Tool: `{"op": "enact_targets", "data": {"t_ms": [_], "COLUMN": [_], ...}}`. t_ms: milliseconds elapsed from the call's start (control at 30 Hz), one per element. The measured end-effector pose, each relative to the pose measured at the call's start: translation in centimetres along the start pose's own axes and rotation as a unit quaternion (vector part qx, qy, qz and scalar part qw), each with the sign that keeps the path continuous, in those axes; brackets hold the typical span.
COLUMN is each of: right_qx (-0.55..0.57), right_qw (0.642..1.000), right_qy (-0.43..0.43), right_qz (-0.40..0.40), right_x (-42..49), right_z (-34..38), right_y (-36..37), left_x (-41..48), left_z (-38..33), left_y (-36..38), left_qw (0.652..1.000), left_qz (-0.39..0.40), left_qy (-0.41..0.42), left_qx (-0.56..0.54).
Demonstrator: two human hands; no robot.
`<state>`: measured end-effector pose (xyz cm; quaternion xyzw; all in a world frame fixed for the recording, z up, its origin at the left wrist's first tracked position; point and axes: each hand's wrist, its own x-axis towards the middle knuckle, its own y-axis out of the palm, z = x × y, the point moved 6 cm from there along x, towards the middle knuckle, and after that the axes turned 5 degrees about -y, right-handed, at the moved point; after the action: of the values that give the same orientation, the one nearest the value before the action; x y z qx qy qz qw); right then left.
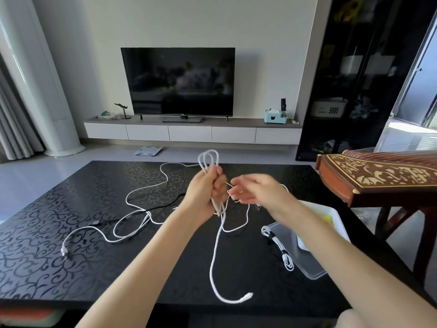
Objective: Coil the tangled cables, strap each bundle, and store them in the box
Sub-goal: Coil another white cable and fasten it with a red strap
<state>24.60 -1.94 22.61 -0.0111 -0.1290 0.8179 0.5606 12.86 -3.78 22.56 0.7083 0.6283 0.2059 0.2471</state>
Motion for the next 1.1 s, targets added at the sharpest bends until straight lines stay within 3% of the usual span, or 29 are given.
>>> {"op": "enact_targets", "data": {"t_ms": [133,233,300,367,467,533,600,667,833,1000,1100], "right_qx": [0.07,0.106,0.073,-0.01,-0.132,-0.171,-0.165,-0.171,-0.215,-0.227,-0.211], "right_qw": [0.99,0.977,0.979,0.985,0.983,0.976,0.967,0.961,0.965,0.968,0.972], "right_qy": [0.016,-0.002,-0.011,-0.022,-0.055,-0.122,-0.193,-0.217,-0.147,-0.1,-0.083], "right_qz": [0.12,0.183,0.19,0.173,0.113,0.064,0.03,-0.001,-0.027,-0.047,-0.055], "right_x": [-2.0,-3.0,-3.9,-4.6,-5.6,-5.9,-5.5,-4.4,-0.7,1.1,1.1], "right_z": [-3.5,-4.8,-5.9,-7.7,-9.3,-7.5,-4.5,-1.9,0.5,0.8,1.1], "right_y": [3.9,5.8,6.0,5.1,2.1,0.2,-1.0,-1.6,-1.1,-0.4,-0.8], "left_x": [1.4,2.1,2.0,1.4,0.4,0.2,0.3,0.2,-1.0,-1.5,-1.3], "left_z": [-1.9,-2.9,-4.2,-6.5,-9.3,-9.1,-6.9,-4.1,0.6,3.0,3.0], "left_y": [0.0,-0.4,-1.5,-3.5,-5.8,-6.4,-6.4,-6.4,-4.4,-2.9,-3.7], "left_qw": [0.991,0.985,0.979,0.958,0.876,0.808,0.772,0.783,0.897,0.896,0.918], "left_qz": [-0.063,-0.113,-0.153,-0.226,-0.318,-0.324,-0.28,-0.227,-0.075,0.062,0.029], "left_qy": [0.035,0.076,0.113,0.175,0.247,0.247,0.219,0.173,0.073,0.011,-0.001], "left_qx": [-0.112,-0.103,-0.067,0.039,0.265,0.425,0.526,0.552,0.429,0.439,0.396]}}
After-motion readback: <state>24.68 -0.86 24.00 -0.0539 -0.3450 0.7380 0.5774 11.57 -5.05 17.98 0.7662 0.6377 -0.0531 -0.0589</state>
